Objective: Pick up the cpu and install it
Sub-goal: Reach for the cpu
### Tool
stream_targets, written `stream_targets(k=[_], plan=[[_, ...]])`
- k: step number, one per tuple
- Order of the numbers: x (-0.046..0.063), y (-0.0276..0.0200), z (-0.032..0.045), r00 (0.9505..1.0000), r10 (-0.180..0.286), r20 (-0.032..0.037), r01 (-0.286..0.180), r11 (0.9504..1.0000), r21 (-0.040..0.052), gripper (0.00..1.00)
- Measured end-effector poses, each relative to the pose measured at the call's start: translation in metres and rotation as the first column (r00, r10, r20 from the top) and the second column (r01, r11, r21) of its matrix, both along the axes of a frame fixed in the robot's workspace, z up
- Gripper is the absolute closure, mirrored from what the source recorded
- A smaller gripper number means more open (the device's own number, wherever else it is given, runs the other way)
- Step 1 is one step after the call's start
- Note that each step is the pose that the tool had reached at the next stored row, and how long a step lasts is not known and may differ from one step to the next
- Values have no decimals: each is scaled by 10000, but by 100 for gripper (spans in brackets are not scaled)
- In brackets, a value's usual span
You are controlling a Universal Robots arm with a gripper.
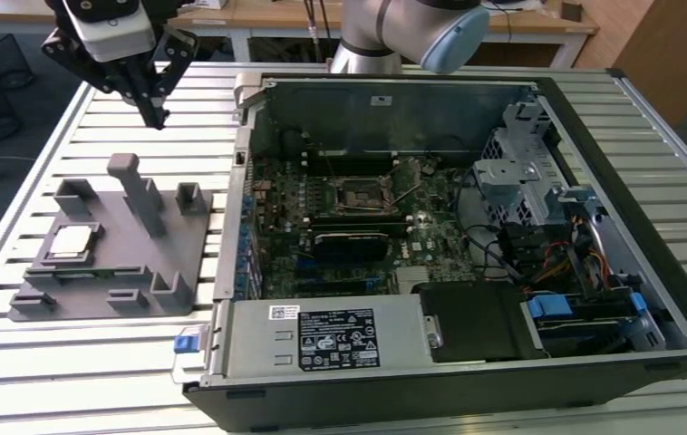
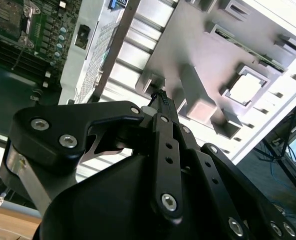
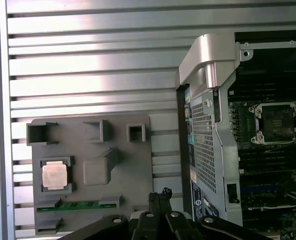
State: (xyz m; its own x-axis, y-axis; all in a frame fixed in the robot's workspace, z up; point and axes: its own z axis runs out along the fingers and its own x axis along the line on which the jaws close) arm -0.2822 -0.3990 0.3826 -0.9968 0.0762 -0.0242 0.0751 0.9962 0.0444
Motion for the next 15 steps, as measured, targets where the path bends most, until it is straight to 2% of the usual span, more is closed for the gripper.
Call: stream_targets(k=[11,15], plan=[[-120,0,-16,10000,0,-4,0,10000,-1,89],[-204,1,-22,10000,0,-4,0,10000,0,89]])
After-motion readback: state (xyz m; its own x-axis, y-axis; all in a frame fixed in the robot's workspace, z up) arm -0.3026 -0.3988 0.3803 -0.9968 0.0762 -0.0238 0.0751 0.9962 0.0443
